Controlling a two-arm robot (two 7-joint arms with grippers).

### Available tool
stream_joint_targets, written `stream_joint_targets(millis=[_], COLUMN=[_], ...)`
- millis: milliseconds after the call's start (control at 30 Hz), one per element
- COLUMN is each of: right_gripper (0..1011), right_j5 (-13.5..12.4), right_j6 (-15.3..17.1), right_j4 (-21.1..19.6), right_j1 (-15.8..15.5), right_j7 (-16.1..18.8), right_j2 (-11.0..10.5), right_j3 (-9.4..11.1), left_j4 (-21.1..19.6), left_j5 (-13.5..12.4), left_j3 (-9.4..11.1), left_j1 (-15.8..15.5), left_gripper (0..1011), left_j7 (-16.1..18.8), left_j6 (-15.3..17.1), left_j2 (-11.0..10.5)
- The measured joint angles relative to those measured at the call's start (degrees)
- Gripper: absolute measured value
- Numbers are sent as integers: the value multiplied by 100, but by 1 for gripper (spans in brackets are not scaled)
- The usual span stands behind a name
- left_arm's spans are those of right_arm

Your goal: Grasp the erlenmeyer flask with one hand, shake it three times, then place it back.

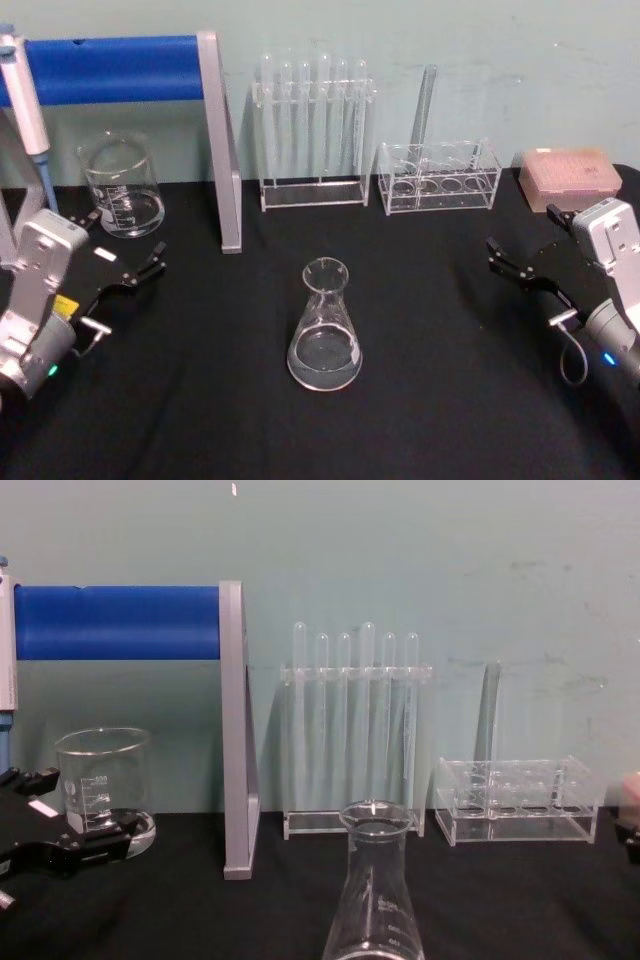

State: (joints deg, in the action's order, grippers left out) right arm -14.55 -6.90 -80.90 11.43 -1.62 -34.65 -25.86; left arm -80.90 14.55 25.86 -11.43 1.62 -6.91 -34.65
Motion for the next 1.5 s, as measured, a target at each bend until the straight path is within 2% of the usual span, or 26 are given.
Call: stream_joint_targets(millis=[1500], right_gripper=[1000], right_j5=[0], right_j6=[0], right_j4=[0], right_j1=[-1], right_j7=[0], right_j2=[1], right_j3=[3], left_j4=[0], left_j5=[0], left_j3=[0], left_j1=[0], left_gripper=[1001], left_j7=[0], left_j6=[0], left_j2=[0])
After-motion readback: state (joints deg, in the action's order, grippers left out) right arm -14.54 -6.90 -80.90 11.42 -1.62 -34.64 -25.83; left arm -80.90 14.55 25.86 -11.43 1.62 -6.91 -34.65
